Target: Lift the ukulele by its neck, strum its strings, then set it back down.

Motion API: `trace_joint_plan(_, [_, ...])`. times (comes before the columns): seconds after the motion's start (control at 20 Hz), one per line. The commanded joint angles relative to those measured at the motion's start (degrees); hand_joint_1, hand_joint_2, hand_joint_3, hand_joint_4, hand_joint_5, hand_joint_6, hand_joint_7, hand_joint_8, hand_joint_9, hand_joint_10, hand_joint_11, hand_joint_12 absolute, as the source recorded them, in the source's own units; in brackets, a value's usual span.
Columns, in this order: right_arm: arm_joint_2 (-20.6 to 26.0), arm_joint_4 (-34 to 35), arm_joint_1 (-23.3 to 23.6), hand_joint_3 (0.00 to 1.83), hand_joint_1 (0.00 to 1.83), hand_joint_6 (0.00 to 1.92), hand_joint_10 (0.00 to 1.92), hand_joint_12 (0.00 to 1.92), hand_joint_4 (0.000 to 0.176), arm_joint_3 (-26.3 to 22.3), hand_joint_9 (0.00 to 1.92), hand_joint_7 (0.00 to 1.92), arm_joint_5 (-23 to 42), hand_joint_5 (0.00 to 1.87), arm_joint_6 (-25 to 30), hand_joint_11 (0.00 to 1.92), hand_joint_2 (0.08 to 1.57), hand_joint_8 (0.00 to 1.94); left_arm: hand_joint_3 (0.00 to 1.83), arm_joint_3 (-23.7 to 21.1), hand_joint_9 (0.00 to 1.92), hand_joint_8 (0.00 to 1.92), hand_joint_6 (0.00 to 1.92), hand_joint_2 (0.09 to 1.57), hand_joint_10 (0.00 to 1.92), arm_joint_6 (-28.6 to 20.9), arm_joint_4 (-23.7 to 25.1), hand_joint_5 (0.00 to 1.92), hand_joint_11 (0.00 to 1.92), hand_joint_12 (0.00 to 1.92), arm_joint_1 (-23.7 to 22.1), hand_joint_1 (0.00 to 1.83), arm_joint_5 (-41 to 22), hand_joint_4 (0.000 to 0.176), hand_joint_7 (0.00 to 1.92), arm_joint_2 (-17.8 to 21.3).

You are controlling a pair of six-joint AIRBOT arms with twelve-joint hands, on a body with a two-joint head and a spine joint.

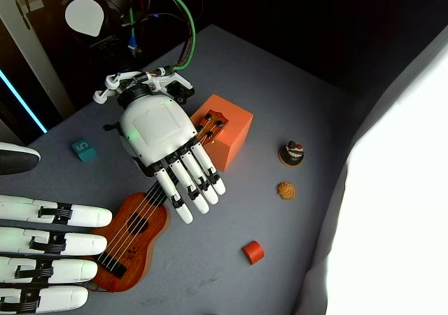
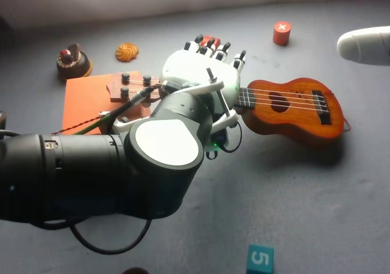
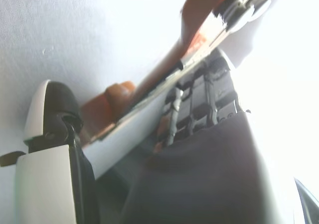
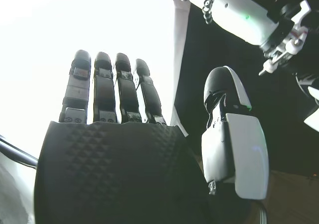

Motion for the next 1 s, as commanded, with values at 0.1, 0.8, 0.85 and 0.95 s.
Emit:
trace_joint_plan(0.1, [0.40,0.47,0.81,0.00,0.24,0.01,0.02,0.30,0.000,-0.12,0.11,0.17,6.93,0.13,0.39,0.00,1.25,0.01,0.00,1.77,0.03,0.00,0.00,1.04,0.00,-0.26,5.20,0.00,0.00,0.38,0.27,0.97,0.99,0.044,0.01,-0.56])
trace_joint_plan(0.8, [0.41,0.46,0.81,0.00,0.23,0.01,0.01,0.14,0.000,-0.23,0.11,0.17,6.93,0.14,0.39,0.00,1.26,0.01,0.00,5.07,0.00,0.00,0.00,1.10,0.00,-1.65,5.20,0.00,0.01,0.01,1.61,1.10,-0.95,0.040,0.00,-1.27])
trace_joint_plan(0.85, [0.41,0.46,0.81,0.00,0.28,0.01,0.01,0.17,0.000,-0.23,0.13,0.19,6.93,0.16,0.39,0.00,1.25,0.01,0.00,5.01,0.04,0.00,0.00,1.12,0.00,-1.65,5.20,0.00,0.00,0.28,1.66,1.06,-0.99,0.030,0.04,-1.27])
trace_joint_plan(0.95, [0.41,0.46,0.81,0.00,0.29,0.01,0.01,0.17,0.000,-0.23,0.13,0.19,6.93,0.15,0.39,0.00,1.25,0.01,0.00,4.94,0.13,0.02,0.01,1.12,0.02,-1.69,5.21,0.03,0.00,0.54,1.70,1.09,-1.01,0.013,0.14,-1.28])
